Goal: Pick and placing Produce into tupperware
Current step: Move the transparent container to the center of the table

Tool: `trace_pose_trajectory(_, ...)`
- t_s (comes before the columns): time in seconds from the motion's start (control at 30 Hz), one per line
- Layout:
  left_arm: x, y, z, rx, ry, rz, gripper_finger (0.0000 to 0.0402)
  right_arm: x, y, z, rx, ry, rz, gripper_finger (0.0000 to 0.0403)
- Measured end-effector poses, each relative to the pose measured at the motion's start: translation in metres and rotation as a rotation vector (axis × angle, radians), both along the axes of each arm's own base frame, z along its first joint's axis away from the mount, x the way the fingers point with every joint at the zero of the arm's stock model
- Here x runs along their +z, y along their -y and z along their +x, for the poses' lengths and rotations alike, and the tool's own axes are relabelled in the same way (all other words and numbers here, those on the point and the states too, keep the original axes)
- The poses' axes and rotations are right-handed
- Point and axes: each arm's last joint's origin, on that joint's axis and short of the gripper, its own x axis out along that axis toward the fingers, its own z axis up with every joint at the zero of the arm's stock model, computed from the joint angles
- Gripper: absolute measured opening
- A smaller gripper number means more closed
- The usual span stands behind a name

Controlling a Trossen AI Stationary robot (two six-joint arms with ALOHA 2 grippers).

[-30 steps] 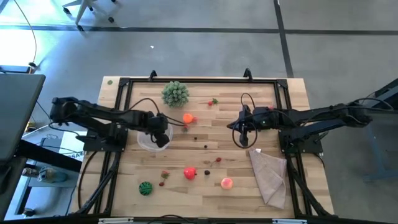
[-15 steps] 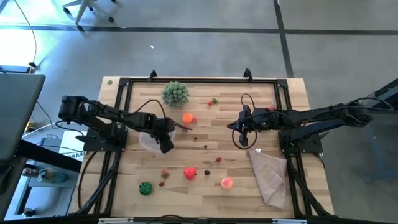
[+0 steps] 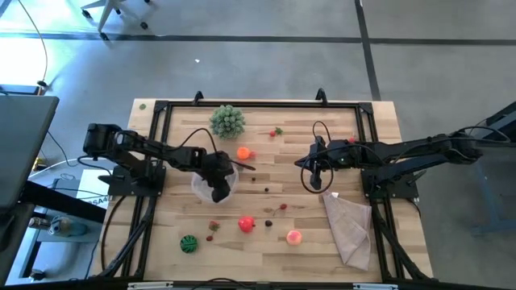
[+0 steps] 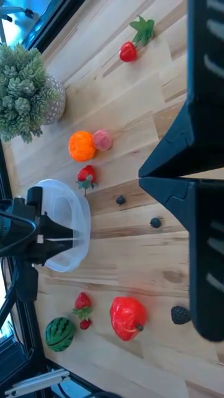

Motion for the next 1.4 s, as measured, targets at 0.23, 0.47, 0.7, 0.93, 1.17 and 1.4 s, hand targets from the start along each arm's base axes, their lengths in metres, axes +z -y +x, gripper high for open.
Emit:
trace_pose_trajectory(0.23, -0.007, -0.002, 0.02, -0.06, 0.011, -0.019, 0.0046, 0.0, 0.0, 0.0, 0.0, -0.001, 0.001, 0.0)
trace_pose_trajectory(0.47, -0.001, -0.008, 0.056, -0.129, 0.0, 0.023, 0.0046, -0.001, -0.001, 0.0, -0.005, -0.009, 0.022, 0.0)
trace_pose_trajectory(0.7, 0.002, -0.013, 0.082, -0.167, -0.017, 0.049, 0.0046, -0.001, -0.007, -0.001, 0.02, -0.011, 0.023, 0.0)
trace_pose_trajectory(0.93, 0.003, -0.017, 0.106, -0.199, 0.007, 0.074, 0.0046, -0.001, -0.008, -0.001, 0.026, -0.013, 0.02, 0.0)
trace_pose_trajectory(1.17, 0.004, -0.02, 0.129, -0.219, 0.031, 0.092, 0.0046, -0.001, -0.008, -0.001, 0.027, -0.013, 0.02, 0.0)
trace_pose_trajectory(1.4, 0.012, -0.022, 0.144, -0.22, 0.069, 0.103, 0.0046, -0.002, -0.008, -0.001, 0.026, -0.019, 0.02, 0.0)
